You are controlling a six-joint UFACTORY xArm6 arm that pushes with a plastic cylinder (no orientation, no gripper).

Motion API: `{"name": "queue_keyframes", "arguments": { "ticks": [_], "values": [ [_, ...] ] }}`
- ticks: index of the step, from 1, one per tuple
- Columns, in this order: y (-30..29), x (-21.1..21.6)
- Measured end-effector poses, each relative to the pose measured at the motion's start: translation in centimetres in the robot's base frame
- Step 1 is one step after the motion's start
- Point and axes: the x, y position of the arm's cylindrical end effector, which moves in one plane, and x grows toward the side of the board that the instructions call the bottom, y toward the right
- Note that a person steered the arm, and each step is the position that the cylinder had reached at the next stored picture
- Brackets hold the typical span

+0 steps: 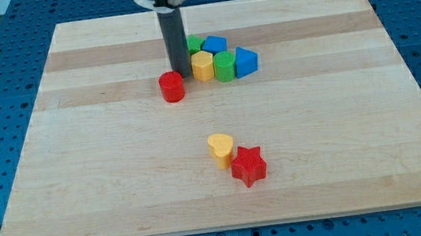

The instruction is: Make a group of green blocksblue blocksyellow hexagon and red circle

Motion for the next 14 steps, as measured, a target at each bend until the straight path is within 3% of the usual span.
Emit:
{"name": "queue_keyframes", "arguments": {
  "ticks": [3, 5, 9, 10, 12, 14],
  "values": [
    [-9.7, 0.2],
    [-10.6, 3.5],
    [0.4, 6.8],
    [5.9, 6.9],
    [12.5, 4.8],
    [12.5, -0.3]
  ]
}}
